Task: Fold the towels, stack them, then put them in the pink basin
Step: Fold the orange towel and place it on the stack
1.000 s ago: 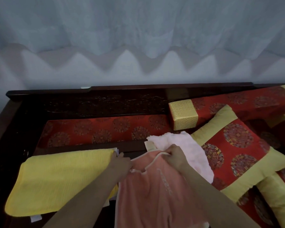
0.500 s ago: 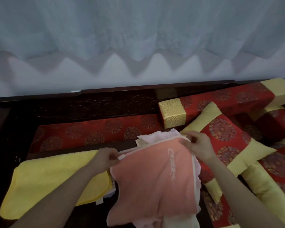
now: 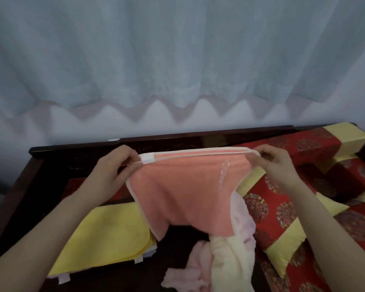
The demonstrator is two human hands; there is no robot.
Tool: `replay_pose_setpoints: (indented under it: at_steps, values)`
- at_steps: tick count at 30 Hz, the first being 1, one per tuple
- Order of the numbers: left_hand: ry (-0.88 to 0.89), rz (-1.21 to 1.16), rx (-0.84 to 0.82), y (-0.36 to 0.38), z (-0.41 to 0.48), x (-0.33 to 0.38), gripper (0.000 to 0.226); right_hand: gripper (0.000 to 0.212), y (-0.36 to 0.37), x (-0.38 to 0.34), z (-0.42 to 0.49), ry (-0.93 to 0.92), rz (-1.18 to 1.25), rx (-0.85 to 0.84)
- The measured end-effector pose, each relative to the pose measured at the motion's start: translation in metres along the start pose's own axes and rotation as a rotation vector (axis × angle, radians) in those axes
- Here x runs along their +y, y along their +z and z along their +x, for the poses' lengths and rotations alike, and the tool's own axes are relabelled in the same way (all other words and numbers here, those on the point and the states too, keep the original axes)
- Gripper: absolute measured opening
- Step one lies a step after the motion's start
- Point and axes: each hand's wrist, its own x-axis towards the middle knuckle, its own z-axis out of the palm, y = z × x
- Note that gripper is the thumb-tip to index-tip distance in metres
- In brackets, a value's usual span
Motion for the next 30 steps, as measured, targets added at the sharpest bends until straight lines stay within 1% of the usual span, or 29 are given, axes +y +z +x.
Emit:
replay_pose_setpoints:
  at_steps: [2, 4, 5, 7, 8, 9, 11, 13, 15, 16, 17, 19, 21, 25, 28, 30]
  values:
    - [0.006, 0.032, -0.075, -0.022, -0.006, 0.0, 0.016, 0.004, 0.004, -0.018, -0.001, -0.024, 0.035, -0.006]
    - [0.002, 0.149, -0.18, -0.036, -0.015, -0.009, 0.035, 0.008, 0.011, -0.03, -0.003, -0.039, 0.027, -0.018]
    - [0.013, 0.243, -0.227, -0.042, -0.024, -0.014, 0.038, 0.011, 0.019, -0.036, -0.005, -0.048, 0.01, -0.028]
    - [0.035, 0.397, -0.29, -0.05, -0.037, -0.019, 0.025, 0.012, 0.036, -0.045, -0.009, -0.068, -0.044, -0.056]
    - [0.036, 0.417, -0.284, -0.056, -0.044, -0.02, 0.018, 0.011, 0.046, -0.049, -0.011, -0.078, -0.068, -0.058]
    - [0.031, 0.396, -0.245, -0.062, -0.05, -0.021, 0.011, 0.01, 0.056, -0.053, -0.013, -0.093, -0.085, -0.04]
    - [-0.036, 0.266, -0.102, -0.076, -0.06, -0.022, 0.002, 0.009, 0.074, -0.061, -0.016, -0.12, -0.049, 0.039]
    - [-0.167, 0.005, 0.063, -0.089, -0.068, -0.017, 0.003, 0.009, 0.085, -0.073, -0.019, -0.127, 0.043, 0.092]
    - [-0.276, -0.287, 0.177, -0.102, -0.074, -0.01, 0.01, 0.014, 0.095, -0.09, -0.024, -0.132, 0.154, 0.078]
    - [-0.302, -0.403, 0.232, -0.11, -0.078, -0.007, 0.012, 0.016, 0.1, -0.099, -0.027, -0.12, 0.223, 0.066]
    - [-0.304, -0.459, 0.288, -0.118, -0.08, -0.009, 0.012, 0.017, 0.104, -0.107, -0.029, -0.099, 0.291, 0.065]
    - [-0.294, -0.464, 0.379, -0.135, -0.083, -0.011, 0.01, 0.018, 0.113, -0.123, -0.032, -0.058, 0.357, 0.084]
    - [-0.28, -0.422, 0.436, -0.155, -0.084, -0.014, 0.014, 0.021, 0.125, -0.142, -0.032, -0.061, 0.337, 0.099]
    - [-0.261, -0.378, 0.49, -0.19, -0.079, -0.013, 0.019, 0.017, 0.139, -0.177, -0.028, -0.081, 0.328, 0.1]
    - [-0.272, -0.376, 0.468, -0.209, -0.093, -0.014, 0.022, 0.012, 0.137, -0.19, -0.037, -0.075, 0.386, -0.03]
    - [-0.342, -0.398, 0.36, -0.214, -0.118, -0.015, 0.027, 0.01, 0.133, -0.19, -0.055, -0.038, 0.451, -0.174]
